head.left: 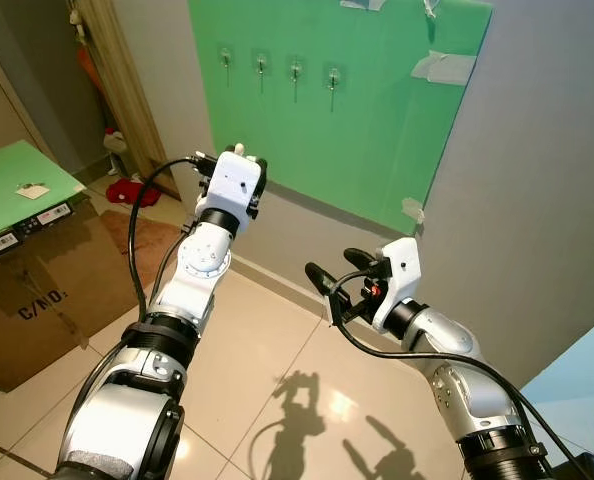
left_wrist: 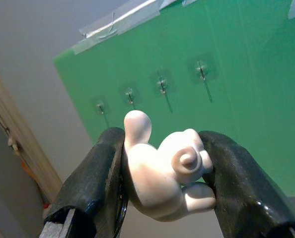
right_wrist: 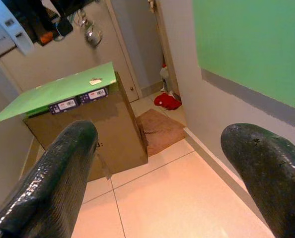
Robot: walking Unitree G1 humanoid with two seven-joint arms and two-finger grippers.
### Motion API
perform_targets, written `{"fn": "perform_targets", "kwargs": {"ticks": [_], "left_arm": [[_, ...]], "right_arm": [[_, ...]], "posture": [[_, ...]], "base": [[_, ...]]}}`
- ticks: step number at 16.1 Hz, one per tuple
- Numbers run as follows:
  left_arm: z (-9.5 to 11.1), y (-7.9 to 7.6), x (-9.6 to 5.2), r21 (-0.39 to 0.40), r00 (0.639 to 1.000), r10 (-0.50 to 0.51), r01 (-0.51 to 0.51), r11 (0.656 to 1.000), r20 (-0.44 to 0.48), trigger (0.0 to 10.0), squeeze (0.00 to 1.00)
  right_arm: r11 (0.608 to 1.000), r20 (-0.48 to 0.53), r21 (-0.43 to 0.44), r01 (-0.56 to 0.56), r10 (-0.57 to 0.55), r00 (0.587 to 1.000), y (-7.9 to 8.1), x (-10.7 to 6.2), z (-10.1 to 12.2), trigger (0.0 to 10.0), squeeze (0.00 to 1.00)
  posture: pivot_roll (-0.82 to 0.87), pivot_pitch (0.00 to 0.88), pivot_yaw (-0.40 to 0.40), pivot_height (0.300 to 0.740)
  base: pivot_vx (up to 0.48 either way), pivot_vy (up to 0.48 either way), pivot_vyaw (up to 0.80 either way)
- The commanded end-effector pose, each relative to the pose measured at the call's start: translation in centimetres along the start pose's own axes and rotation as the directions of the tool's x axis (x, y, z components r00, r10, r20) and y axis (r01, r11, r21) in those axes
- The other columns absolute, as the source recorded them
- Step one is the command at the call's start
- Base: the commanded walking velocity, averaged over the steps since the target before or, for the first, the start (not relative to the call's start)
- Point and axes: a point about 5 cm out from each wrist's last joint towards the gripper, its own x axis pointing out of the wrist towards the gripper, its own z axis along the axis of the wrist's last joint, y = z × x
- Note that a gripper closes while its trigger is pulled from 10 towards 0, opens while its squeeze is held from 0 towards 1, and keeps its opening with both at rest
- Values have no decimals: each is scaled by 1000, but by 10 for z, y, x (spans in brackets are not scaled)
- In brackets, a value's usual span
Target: Hang keys on a hook
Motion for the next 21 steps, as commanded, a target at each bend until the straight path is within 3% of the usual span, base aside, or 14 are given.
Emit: {"fn": "perform_targets", "kwargs": {"ticks": [1,4,5,7,8,10,12,13,14,16,17,18,20,21], "left_arm": [[5,3,4,-26,1000,6,-6,1000,15,0,0],[1,1,8,-286,998,14,-31,958,-61,0,0],[-1,1,9,-445,994,22,-66,893,-103,0,0],[-2,1,11,-592,990,20,-101,799,-141,0,0],[-2,1,12,-613,989,17,-104,783,-147,0,0],[-1,5,14,-804,990,-2,-115,583,-143,0,0],[-2,5,15,-868,987,-21,-132,478,-161,0,0],[-2,3,16,-921,985,-46,-139,364,-167,0,0],[0,1,17,-964,985,-63,-146,224,-164,0,0],[2,1,18,-982,984,-76,-154,109,-162,0,0],[4,2,20,-987,984,-73,-160,13,-161,0,0],[11,2,22,-989,987,-78,-146,-23,-144,0,0],[19,-1,26,-993,988,-98,-120,-12,-118,0,0],[22,-4,27,-994,987,-112,-111,12,-112,0,0]], "right_arm": [[1000,12,12,-1,1,1000,4,1,1,10000,0],[1000,13,20,-7,7,1000,8,3,0,10000,0],[1000,11,20,1,-1,1000,7,3,-1,10000,0],[1000,9,20,9,-9,1000,6,2,-2,10000,0],[1000,9,20,10,-10,1000,6,2,-2,10000,0],[999,7,20,33,-33,999,4,1,-4,10000,0],[999,11,18,44,-44,999,3,2,-4,10000,0],[999,10,17,46,-46,999,3,3,-4,10000,0],[999,9,16,49,-50,999,3,3,-5,10000,0],[998,9,14,54,-54,999,2,4,-5,10000,0],[998,7,3,58,-58,998,2,5,-5,10000,0],[999,7,-14,50,-50,999,6,8,-6,10000,0],[1000,10,-26,19,-18,1000,13,14,-5,10000,0],[1000,18,-31,-3,4,1000,18,19,-3,10000,0]], "posture": [[-102,0,69,740],[-103,0,71,740],[-103,0,71,740],[-104,0,69,740],[-104,0,69,740],[-105,0,69,740],[-104,0,70,740],[-103,0,70,740],[-101,0,70,740],[-101,0,69,740],[-102,0,69,740],[-103,0,70,740],[-108,0,73,740],[-108,0,73,740]], "base": [[0,0,0],[0,0,0],[0,0,0],[0,0,0],[0,0,0],[0,0,0],[0,0,0],[0,0,0],[0,0,0],[0,0,0],[0,0,0],[0,0,0],[0,0,0],[0,0,0]]}}
